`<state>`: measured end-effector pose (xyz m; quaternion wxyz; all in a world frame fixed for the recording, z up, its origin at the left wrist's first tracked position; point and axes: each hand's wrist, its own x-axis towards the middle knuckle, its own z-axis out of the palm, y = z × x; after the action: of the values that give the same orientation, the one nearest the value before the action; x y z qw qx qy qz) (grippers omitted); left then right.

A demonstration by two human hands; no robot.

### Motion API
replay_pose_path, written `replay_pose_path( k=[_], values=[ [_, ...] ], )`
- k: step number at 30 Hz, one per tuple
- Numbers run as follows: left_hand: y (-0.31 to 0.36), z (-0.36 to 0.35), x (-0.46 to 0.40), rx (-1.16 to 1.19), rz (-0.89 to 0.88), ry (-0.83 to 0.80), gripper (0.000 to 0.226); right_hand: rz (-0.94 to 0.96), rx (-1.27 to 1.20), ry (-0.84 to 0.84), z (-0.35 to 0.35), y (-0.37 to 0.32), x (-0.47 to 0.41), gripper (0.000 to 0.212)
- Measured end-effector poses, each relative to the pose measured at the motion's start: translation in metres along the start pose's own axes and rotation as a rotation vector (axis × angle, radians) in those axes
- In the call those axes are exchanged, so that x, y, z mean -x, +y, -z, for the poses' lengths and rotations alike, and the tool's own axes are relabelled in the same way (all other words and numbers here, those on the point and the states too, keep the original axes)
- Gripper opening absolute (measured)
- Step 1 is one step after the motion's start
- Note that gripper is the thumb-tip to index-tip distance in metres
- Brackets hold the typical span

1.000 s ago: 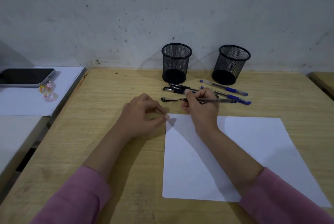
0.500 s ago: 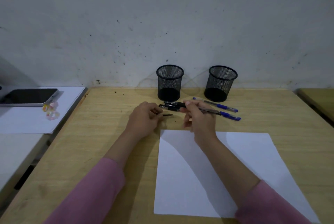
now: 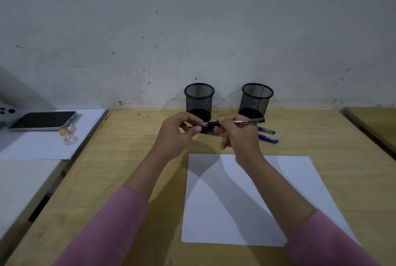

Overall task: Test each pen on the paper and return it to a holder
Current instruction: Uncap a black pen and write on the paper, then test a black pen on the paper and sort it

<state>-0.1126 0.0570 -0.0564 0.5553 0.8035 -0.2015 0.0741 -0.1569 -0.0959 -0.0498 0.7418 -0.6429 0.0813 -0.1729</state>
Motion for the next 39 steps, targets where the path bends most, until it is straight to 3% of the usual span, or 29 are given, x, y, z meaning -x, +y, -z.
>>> replay_pose_path(
  k=[4, 10, 14, 16, 18, 21, 23, 26, 30, 33, 39],
  values=[
    [0.011, 0.003, 0.001, 0.018, -0.062, 0.024, 0.021, 0.02, -0.13, -0.118, 0.005, -0.008, 0.006, 0.015],
    [0.025, 0.003, 0.005, -0.012, -0.199, 0.059, 0.013, 0.086, -0.179, -0.153, 0.007, -0.016, 0.009, 0.014],
    [0.029, 0.002, 0.001, -0.063, -0.19, 0.06, 0.015, -0.157, -0.185, -0.06, 0.007, -0.02, 0.014, 0.018],
    [0.033, -0.001, -0.003, -0.07, -0.174, 0.06, 0.014, -0.234, 0.046, 0.004, 0.013, -0.027, 0.017, 0.032],
    [0.035, -0.008, -0.007, -0.059, -0.17, 0.046, 0.011, 0.037, 0.39, 0.111, 0.026, -0.033, 0.021, 0.039],
    [0.037, -0.028, -0.012, 0.001, -0.174, -0.004, 0.011, 0.776, 0.834, 0.289, 0.047, -0.044, 0.032, 0.021],
    [0.045, -0.046, -0.014, 0.042, -0.178, -0.053, 0.011, 0.915, 1.182, 0.299, 0.066, -0.048, 0.031, 0.017],
    [0.062, -0.074, -0.011, 0.103, -0.208, -0.158, 0.013, 0.843, 1.42, 0.267, 0.102, -0.051, 0.035, 0.021],
    [0.085, -0.122, 0.002, 0.186, -0.244, -0.299, 0.011, 0.752, 1.481, 0.321, 0.148, -0.052, 0.066, 0.016],
    [0.107, -0.169, 0.025, 0.168, -0.316, -0.408, 0.031, 0.585, 1.449, 0.395, 0.192, -0.056, 0.103, 0.018],
    [0.147, -0.263, 0.092, -0.232, -0.597, -0.823, 0.065, 0.246, 1.365, 0.704, 0.278, -0.062, 0.203, 0.025]
  ],
)
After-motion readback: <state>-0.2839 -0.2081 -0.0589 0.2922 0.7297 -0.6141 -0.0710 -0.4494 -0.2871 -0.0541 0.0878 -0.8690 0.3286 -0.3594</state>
